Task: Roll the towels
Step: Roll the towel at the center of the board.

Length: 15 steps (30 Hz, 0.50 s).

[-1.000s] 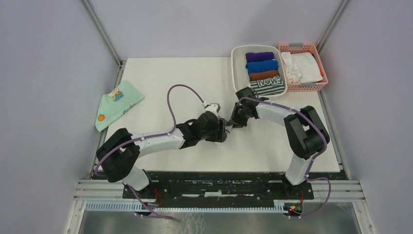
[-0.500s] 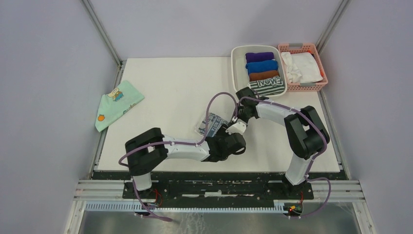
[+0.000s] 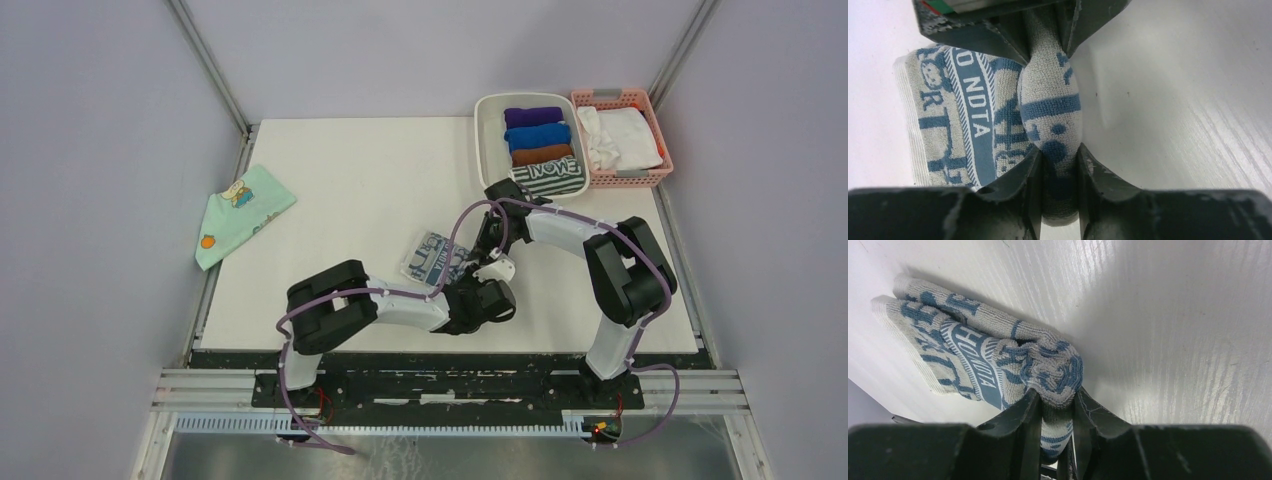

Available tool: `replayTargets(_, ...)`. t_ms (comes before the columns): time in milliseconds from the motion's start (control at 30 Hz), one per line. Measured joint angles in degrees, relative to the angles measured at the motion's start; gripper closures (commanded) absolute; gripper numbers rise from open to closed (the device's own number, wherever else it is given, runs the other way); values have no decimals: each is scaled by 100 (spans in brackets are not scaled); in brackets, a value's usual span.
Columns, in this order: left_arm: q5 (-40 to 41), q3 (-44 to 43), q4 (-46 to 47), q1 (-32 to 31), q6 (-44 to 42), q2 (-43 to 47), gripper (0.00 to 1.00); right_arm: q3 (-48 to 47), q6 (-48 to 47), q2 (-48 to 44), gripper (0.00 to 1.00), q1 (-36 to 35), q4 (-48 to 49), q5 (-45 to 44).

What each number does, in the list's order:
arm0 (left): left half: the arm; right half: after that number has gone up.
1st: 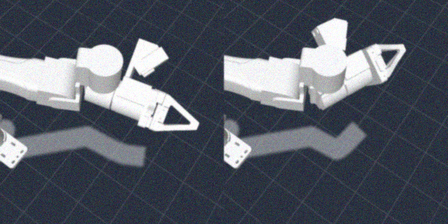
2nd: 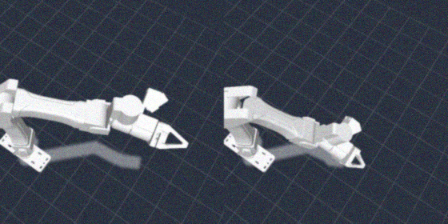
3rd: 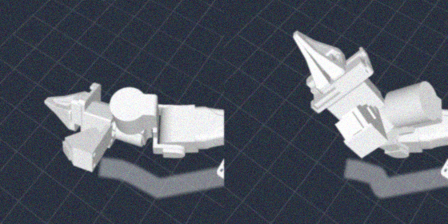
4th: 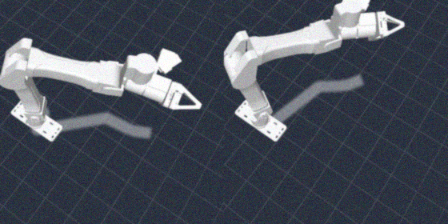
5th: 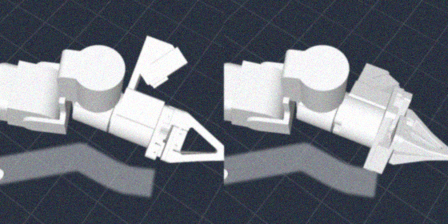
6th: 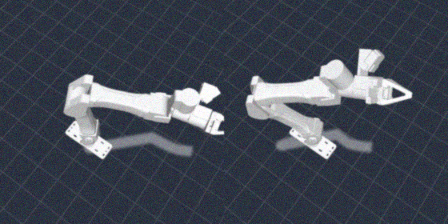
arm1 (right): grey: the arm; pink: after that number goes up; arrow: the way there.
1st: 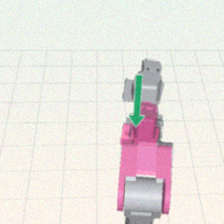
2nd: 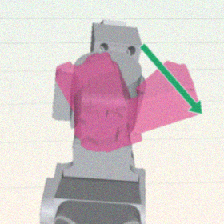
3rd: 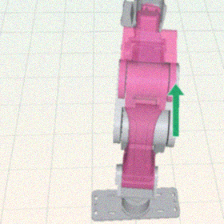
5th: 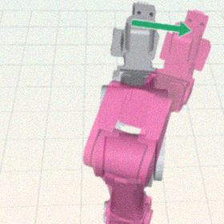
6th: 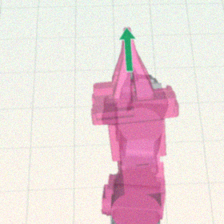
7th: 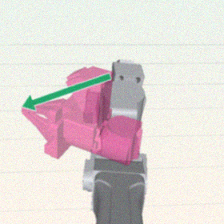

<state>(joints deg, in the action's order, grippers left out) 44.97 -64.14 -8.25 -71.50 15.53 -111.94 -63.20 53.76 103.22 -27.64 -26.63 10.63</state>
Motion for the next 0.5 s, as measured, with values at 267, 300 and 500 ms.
replayTargets(267,-527,376,210,232,-4,345,80,85,-68,-7,47,44,343,343)
replayTargets(300,-817,560,297,367,17,538,81,151,-79,-22,44,57,461,424)
replayTargets(500,-2966,1515,949,1690,511,1539,84,828,-46,-378,34,339,1432,907)
